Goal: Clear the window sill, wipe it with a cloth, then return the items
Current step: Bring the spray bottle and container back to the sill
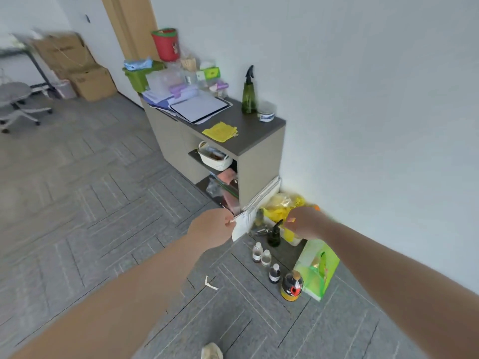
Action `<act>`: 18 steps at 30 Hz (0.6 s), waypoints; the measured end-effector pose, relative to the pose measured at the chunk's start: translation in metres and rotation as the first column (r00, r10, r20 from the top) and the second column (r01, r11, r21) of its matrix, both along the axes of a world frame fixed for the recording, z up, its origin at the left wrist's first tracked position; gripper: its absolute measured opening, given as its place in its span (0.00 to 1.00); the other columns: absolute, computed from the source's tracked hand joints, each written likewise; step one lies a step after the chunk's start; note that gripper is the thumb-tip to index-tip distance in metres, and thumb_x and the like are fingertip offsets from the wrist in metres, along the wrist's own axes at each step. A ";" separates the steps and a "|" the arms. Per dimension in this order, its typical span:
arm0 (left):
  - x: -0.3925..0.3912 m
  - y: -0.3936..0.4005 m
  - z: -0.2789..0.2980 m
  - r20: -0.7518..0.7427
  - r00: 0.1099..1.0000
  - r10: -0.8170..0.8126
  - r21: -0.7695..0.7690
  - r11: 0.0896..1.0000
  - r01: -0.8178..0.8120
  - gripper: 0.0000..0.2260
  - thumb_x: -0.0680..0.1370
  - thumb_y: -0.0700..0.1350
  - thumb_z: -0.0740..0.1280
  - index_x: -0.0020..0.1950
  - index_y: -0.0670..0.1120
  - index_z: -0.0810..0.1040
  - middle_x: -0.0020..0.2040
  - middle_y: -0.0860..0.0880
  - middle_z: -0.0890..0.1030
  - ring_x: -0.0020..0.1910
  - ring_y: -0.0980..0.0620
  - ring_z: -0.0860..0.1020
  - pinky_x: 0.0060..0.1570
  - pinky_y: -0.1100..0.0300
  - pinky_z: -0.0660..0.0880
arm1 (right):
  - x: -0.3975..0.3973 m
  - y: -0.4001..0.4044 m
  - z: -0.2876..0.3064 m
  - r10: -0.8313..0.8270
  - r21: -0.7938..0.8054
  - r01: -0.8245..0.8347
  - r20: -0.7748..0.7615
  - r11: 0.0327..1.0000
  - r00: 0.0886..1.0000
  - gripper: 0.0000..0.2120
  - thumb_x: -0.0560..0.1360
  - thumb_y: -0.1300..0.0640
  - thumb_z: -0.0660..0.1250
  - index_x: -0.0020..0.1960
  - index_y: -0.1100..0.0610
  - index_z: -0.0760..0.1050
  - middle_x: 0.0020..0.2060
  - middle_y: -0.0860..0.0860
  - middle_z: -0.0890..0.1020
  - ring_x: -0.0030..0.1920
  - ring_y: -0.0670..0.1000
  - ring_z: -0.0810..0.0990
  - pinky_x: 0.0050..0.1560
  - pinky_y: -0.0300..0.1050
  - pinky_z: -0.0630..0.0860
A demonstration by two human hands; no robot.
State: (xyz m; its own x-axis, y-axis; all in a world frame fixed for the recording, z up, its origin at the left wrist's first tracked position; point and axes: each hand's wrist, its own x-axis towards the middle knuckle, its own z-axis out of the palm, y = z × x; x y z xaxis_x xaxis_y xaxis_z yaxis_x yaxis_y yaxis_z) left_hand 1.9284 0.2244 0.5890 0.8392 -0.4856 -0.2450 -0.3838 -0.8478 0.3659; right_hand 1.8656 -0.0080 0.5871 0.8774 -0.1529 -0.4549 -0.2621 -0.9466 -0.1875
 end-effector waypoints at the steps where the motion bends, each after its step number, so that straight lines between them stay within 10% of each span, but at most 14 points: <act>1: 0.026 0.003 -0.001 0.013 1.000 0.001 -0.008 1.000 -0.001 0.14 0.81 0.48 0.58 0.59 0.44 0.77 0.58 0.47 0.81 0.58 0.46 0.78 0.58 0.51 0.74 | 0.026 0.001 -0.001 -0.003 -0.003 0.003 0.015 1.000 1.000 0.20 0.81 0.47 0.55 0.61 0.58 0.77 0.59 0.55 0.79 0.61 0.56 0.75 0.59 0.49 0.72; 8: 0.214 0.006 -0.011 0.015 0.998 -0.055 -0.079 0.995 0.056 0.09 0.80 0.48 0.58 0.50 0.47 0.77 0.45 0.49 0.79 0.47 0.45 0.78 0.43 0.57 0.70 | 0.191 -0.007 -0.013 -0.219 0.023 0.217 0.117 0.976 0.969 0.18 0.78 0.42 0.59 0.64 0.49 0.73 0.65 0.48 0.74 0.67 0.52 0.71 0.64 0.50 0.71; 18: 0.404 -0.057 -0.021 -0.036 0.995 -0.090 -0.101 0.991 0.086 0.20 0.79 0.55 0.61 0.68 0.48 0.70 0.67 0.50 0.75 0.63 0.48 0.74 0.59 0.53 0.72 | 0.352 -0.048 -0.016 -0.418 0.100 0.407 0.124 0.908 0.900 0.23 0.76 0.40 0.62 0.66 0.50 0.71 0.64 0.48 0.76 0.65 0.52 0.73 0.63 0.49 0.72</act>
State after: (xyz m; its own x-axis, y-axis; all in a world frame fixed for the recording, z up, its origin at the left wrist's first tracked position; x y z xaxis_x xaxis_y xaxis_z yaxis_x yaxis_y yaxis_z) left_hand 2.3322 0.1670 0.5676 0.7824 -0.5810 -0.2242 -0.4389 -0.7698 0.4635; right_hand 2.2178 -0.0565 0.5712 0.7979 -0.4871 -0.3552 -0.5925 -0.7425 -0.3125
